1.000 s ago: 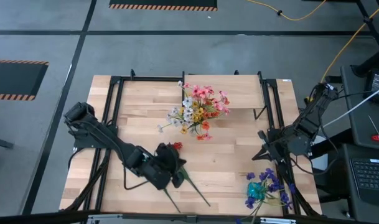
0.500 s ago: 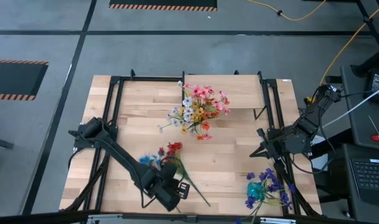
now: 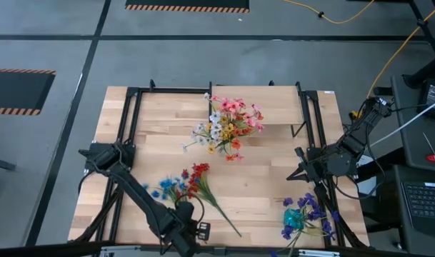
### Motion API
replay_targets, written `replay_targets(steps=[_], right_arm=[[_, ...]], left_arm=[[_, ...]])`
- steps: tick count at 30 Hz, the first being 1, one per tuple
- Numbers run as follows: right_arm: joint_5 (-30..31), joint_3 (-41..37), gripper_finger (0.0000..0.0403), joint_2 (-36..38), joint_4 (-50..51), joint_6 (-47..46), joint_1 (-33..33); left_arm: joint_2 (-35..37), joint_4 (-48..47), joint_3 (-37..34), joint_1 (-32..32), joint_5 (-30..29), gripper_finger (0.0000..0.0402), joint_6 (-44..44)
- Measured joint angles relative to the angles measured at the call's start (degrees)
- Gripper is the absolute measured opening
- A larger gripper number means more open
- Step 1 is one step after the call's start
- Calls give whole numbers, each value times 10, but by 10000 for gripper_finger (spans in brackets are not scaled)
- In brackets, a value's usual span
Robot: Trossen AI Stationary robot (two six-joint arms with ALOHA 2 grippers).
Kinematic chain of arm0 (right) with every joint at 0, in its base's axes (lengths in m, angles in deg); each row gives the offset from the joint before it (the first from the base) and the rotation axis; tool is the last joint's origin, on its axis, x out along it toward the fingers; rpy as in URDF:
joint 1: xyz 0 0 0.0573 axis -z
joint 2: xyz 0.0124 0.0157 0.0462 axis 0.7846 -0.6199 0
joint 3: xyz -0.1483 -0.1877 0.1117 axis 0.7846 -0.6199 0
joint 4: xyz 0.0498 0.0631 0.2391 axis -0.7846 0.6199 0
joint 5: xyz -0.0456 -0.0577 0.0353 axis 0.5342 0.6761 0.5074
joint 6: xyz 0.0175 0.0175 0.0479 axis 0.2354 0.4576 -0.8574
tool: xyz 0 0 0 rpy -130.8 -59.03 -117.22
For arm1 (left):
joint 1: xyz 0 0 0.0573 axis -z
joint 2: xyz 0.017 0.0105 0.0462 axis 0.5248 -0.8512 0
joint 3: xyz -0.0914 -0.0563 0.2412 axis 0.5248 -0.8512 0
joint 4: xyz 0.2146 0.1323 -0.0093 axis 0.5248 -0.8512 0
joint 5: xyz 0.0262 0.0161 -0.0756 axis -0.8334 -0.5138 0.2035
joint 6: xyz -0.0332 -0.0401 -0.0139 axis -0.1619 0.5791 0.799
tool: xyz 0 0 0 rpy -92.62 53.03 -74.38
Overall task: Pick and place flowers into a vace then onto a shelf
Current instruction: Put the blue flowers into the blue vase
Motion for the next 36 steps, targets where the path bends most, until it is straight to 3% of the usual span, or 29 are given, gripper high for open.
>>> replay_targets(steps=[6, 15, 28, 36], right_arm=[[0, 0, 12, 0, 0, 0, 0], [0, 0, 12, 0, 0, 0, 0], [0, 0, 12, 0, 0, -1, 0], [0, 0, 12, 0, 0, -1, 0]], left_arm=[[0, 1, 0, 12, -55, 5, -36], [0, -3, 0, 11, -55, 20, -45], [0, -7, 0, 10, -30, 130, 27], [0, -89, 0, 9, -9, 170, 81]])
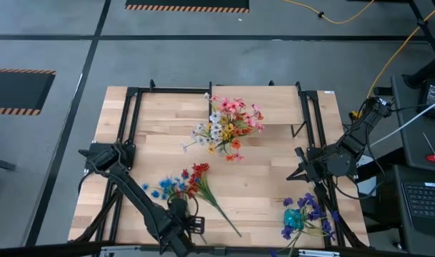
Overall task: Pick and place flowers into a vace then onto a shelf
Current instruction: Put the blue flowers into the blue vase
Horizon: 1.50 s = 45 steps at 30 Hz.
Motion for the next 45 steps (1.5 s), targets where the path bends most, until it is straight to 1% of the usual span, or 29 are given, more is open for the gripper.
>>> replay_targets(steps=[4, 9, 13, 22, 30, 37, 40, 45], right_arm=[[0, 0, 12, 0, 0, 0, 0], [0, 0, 12, 0, 0, 0, 0], [0, 0, 12, 0, 0, 0, 0], [0, 0, 12, 0, 0, 0, 0], [0, 0, 12, 0, 1, 1, 0], [0, 0, 12, 0, 0, 1, 0], [0, 0, 12, 0, 0, 1, 0], [0, 0, 12, 0, 0, 1, 0]], left_arm=[[-6, -25, 0, -6, 4, 171, 3], [-38, -29, 0, -24, 28, 171, 2], [-66, -29, -1, -29, 32, 171, 8], [-78, -28, 0, -32, 30, 171, 11], [-101, -25, 1, -39, 47, 171, 10], [-102, -34, -3, -42, 41, 171, 11], [-102, -37, -10, -51, 52, 171, 13], [-102, -37, -23, -59, 51, 171, 11]])
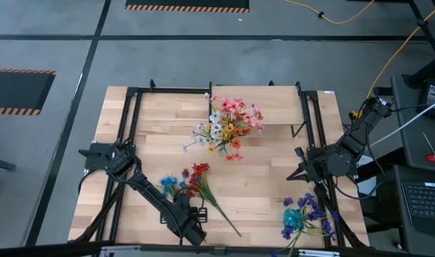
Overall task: Pick and place flowers into a vace then onto a shelf
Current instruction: Put the blue flowers into the blue vase
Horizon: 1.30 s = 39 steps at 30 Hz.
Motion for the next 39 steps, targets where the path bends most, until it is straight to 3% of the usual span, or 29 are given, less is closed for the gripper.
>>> replay_targets(steps=[7, 17, 28, 39], right_arm=[[0, 0, 12, 0, 0, 0, 0], [0, 0, 12, 0, 0, 0, 0], [0, 0, 12, 0, 0, -1, 0], [0, 0, 12, 0, 0, -6, 0]], left_arm=[[1, -5, -15, -1, -9, 146, -2], [2, -25, -20, 3, -19, 13, -8], [-4, -133, -24, 4, -11, 8, -8], [25, -217, -26, 5, -50, 9, -3]])
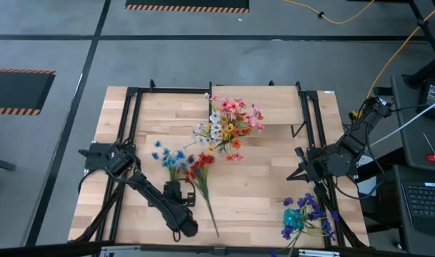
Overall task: Pick and place flowers into a vace then onto a shelf
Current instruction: Put the blue flowers into the blue vase
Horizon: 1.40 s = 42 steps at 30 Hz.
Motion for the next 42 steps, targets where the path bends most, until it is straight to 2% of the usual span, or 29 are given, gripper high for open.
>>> replay_targets(steps=[6, 18, 20, 28, 31, 42], right_arm=[[0, 0, 12, 0, 0, 0, 0], [0, 0, 12, 0, -5, 1, 0], [0, 0, 12, 0, -7, 1, 0], [0, 0, 12, 0, -24, 2, 0], [0, 0, 12, 0, -25, 2, 0], [0, 0, 12, 0, -33, 2, 0]], left_arm=[[24, -53, 12, 0, -31, 9, -4], [77, -49, 13, 34, -74, 8, -15], [80, -49, 13, 38, -101, 8, -20], [80, -49, 13, 41, -268, 9, -45], [80, -49, 13, 41, -305, 9, -51], [80, -49, 14, 56, -307, 8, -99]])
